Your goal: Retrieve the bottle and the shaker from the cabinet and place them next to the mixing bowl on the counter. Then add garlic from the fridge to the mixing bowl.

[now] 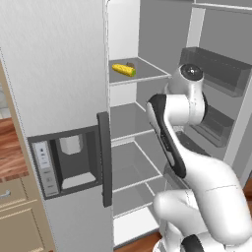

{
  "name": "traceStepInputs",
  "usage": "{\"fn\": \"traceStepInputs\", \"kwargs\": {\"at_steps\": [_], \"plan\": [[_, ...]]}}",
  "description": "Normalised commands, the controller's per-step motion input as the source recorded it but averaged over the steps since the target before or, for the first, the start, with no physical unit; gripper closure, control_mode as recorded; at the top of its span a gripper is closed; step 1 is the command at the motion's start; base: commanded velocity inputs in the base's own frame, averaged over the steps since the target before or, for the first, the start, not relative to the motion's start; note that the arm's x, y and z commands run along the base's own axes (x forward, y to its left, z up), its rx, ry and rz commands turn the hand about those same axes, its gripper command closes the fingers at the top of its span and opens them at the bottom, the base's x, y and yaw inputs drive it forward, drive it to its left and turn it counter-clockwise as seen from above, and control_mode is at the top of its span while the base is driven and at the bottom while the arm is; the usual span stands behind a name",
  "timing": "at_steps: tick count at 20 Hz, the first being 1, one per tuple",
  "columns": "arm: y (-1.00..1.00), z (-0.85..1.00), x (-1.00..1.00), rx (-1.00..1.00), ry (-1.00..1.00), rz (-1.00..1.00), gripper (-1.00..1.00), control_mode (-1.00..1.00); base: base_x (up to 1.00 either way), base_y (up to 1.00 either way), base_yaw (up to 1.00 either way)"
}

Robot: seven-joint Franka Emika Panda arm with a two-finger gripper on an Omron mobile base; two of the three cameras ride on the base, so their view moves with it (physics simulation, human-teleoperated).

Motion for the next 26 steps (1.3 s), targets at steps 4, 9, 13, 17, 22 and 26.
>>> {"fn": "traceStepInputs", "kwargs": {"at_steps": [4, 9, 13, 17, 22, 26], "plan": [[-0.21, 0.47, 0.60, -0.03, -0.06, 0.26, -1.00, -1.00, 0.00, 0.00, 0.00], [0.00, 0.15, 0.64, -0.11, -0.08, 0.36, -1.00, -1.00, 0.00, 0.00, 0.00], [-0.05, 0.19, 0.73, -0.12, -0.04, 0.34, -1.00, -1.00, 0.00, 0.00, 0.00], [0.02, 0.23, 0.62, -0.22, -0.03, 0.18, -1.00, -1.00, 0.00, 0.00, 0.00], [0.09, 0.35, 0.57, -0.21, 0.00, 0.02, -1.00, -1.00, 0.00, 0.00, 0.00], [0.00, 0.14, 0.84, -0.14, 0.00, 0.00, -1.00, -1.00, 0.00, 0.00, 0.00]]}}
